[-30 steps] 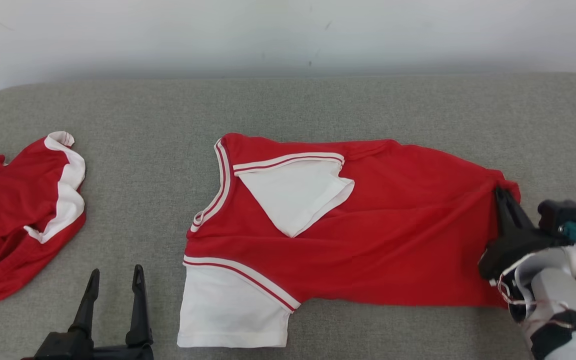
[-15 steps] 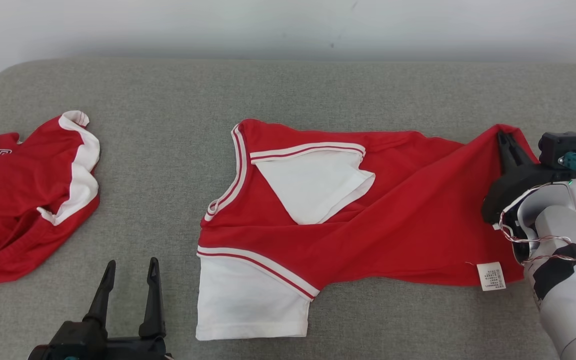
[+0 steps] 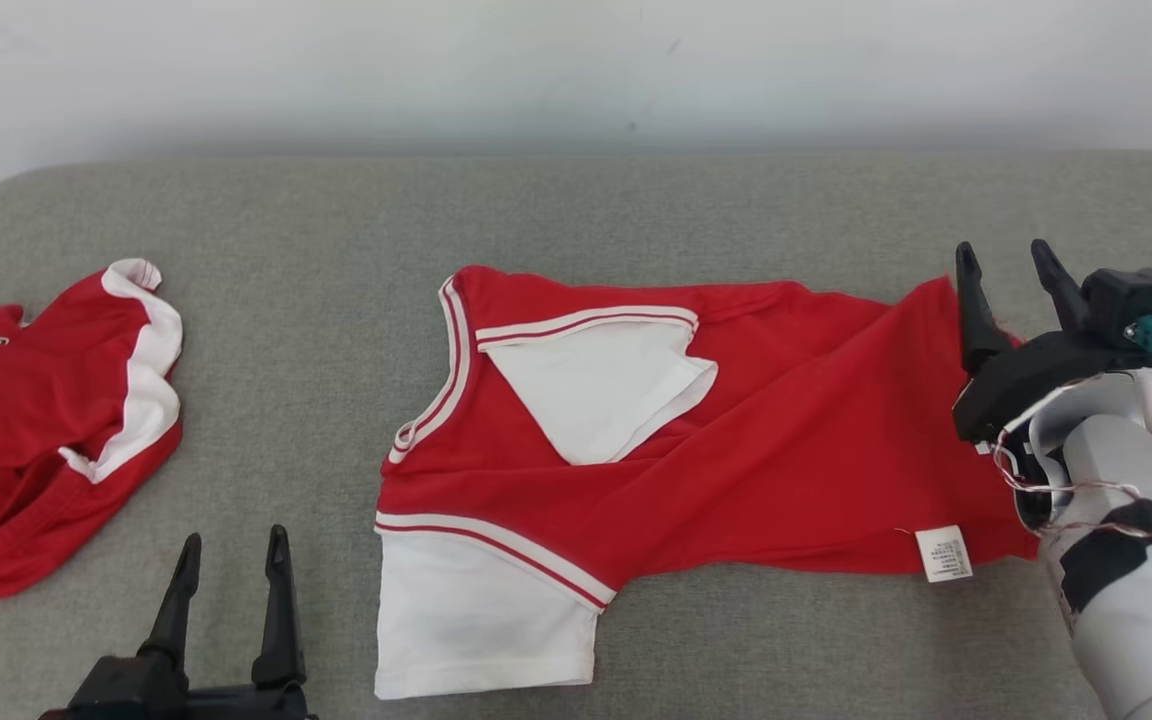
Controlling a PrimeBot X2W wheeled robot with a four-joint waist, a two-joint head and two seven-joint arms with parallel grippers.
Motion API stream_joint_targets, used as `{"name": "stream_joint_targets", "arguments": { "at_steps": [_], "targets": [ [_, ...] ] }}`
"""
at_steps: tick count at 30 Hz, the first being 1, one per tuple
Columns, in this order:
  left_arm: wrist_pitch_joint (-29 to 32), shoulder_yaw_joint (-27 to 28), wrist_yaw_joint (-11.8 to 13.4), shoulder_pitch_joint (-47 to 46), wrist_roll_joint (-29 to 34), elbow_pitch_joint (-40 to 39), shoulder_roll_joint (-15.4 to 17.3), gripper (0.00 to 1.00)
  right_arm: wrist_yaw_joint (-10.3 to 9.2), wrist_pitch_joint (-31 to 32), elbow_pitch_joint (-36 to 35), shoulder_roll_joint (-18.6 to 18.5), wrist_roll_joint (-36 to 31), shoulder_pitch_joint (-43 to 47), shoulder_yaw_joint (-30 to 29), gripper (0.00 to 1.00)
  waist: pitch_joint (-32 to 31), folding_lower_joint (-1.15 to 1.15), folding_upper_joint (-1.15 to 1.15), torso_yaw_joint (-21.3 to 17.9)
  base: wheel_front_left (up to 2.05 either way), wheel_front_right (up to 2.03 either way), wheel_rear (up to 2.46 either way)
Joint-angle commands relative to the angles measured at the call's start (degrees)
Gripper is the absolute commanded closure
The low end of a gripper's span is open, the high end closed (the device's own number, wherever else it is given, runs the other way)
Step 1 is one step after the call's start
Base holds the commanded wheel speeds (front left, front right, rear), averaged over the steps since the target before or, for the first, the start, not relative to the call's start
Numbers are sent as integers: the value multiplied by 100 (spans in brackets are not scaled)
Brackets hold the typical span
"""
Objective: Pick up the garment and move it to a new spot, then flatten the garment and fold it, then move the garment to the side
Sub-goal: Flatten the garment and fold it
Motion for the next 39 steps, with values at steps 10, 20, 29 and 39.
{"name": "stream_joint_targets", "arguments": {
  "at_steps": [10, 20, 29, 39],
  "targets": [
    [-19, 247, -29, 294, 46, -55, -7, 0, -13, -15, -1866, -13, 218, 1724, -263, 0, -409, 0, 0, -431, 0, 0, 0],
    [-19, 308, -45, 362, 84, -107, -7, 0, -13, -16, -2881, 309, 171, 3263, -607, 0, -454, 0, 0, -522, 0, 0, 0],
    [-19, 250, -38, 363, 98, -110, -7, 0, -13, 213, -2594, 311, 258, 3303, -724, 0, -444, 0, 0, -432, 0, 0, 0],
    [-19, 220, -38, 408, 107, -150, -7, 0, -13, 160, -1902, 349, 353, 3077, -607, 27, -385, 0, 0, -274, 0, 0, 0]
  ]
}}
